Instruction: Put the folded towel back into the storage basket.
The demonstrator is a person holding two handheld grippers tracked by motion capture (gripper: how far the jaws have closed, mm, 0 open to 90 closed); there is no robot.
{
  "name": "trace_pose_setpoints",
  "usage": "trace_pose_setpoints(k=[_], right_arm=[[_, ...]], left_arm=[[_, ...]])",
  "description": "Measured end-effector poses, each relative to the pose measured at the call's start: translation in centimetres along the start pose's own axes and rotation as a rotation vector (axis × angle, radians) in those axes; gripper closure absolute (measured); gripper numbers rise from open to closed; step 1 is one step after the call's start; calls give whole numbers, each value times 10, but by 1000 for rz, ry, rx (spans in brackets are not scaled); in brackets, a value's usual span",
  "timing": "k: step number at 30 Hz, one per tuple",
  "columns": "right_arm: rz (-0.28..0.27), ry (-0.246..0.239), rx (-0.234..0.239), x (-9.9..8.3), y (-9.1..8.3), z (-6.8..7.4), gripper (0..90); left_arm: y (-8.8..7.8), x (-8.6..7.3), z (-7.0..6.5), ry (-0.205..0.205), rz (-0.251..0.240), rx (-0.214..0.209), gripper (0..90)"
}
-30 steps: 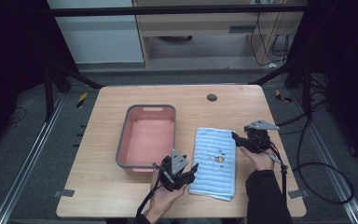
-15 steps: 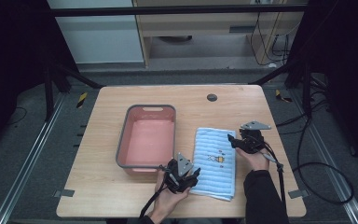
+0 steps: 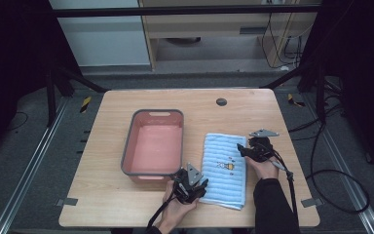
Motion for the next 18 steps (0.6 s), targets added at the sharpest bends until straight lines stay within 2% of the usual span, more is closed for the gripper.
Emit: trace_pose_setpoints(k=[11, 18], right_arm=[[44, -4, 11, -10, 8, 1, 482], [71, -2, 27, -14, 13, 5, 524]], left_arm=[[6, -6, 1, -10, 26, -2, 580], [8, -7, 0, -29, 34, -4, 604]])
Point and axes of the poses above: each handheld gripper's, and its own axes: y roughly forward along the jaws, x roughly out of its top, z roughly to its left, the point moved 8 cm from there along y, roughly forward along the jaws, and after that the axes turned 12 degrees about -y, right-handed, at the moved point
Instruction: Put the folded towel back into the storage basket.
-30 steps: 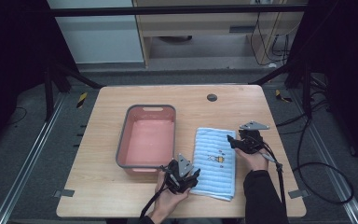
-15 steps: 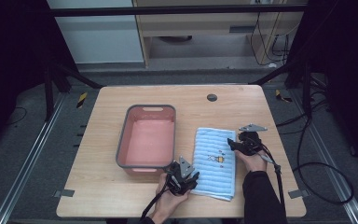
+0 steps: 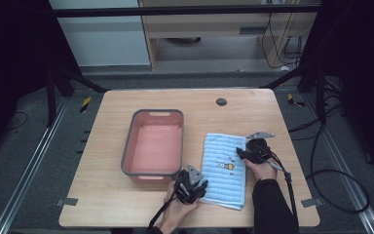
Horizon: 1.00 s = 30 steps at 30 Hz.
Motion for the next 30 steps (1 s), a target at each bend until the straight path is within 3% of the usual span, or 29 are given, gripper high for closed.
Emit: trace_pose_setpoints(k=[7, 18, 30], right_arm=[[-5, 50, 38, -1, 1, 3, 626], [-20, 52, 77, 1, 1, 8, 810], [-41, 33, 74, 7, -11, 8, 833]], left_arm=[[1, -1, -3, -36, 12, -16, 695], [1, -1, -6, -53, 16, -36, 824], [-5, 2, -8, -52, -16, -66, 859]])
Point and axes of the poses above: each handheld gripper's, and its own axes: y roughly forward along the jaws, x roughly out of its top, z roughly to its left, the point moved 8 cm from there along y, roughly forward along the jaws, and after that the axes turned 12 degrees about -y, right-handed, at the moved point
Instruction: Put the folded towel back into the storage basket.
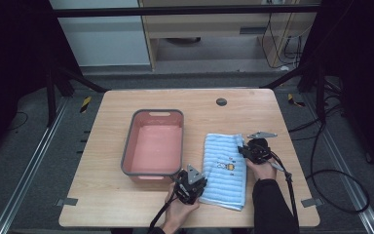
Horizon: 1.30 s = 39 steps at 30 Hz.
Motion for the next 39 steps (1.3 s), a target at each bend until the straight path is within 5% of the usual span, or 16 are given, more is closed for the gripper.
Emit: trace_pose_setpoints(k=[20, 39], right_arm=[[-134, -46, -13, 32, -40, 6, 835], [-217, -47, -16, 51, -66, 7, 835]], left_arm=[[-31, 25, -13, 23, -82, -61, 861], [-56, 40, -20, 53, -130, -66, 860]])
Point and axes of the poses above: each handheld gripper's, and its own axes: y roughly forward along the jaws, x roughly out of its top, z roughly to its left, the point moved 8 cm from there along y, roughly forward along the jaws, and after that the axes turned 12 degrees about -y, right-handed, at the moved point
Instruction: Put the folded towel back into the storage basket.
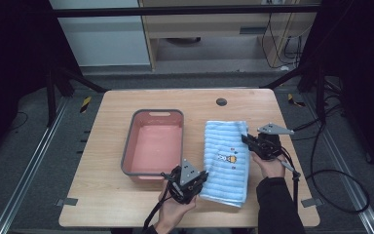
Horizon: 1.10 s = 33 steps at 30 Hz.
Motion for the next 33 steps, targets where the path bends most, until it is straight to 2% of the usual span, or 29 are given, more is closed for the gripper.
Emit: trace_pose_setpoints(k=[11, 22, 33], right_arm=[[-39, -26, -10, 19, -10, 1, 837], [-77, -52, -13, 43, -16, 11, 837], [-118, -92, -21, 84, -25, 18, 838]], left_arm=[[-11, 14, -2, 3, -26, -10, 860], [-32, 32, 7, 4, -67, 2, 860], [-51, 53, 12, 19, -113, 6, 860]])
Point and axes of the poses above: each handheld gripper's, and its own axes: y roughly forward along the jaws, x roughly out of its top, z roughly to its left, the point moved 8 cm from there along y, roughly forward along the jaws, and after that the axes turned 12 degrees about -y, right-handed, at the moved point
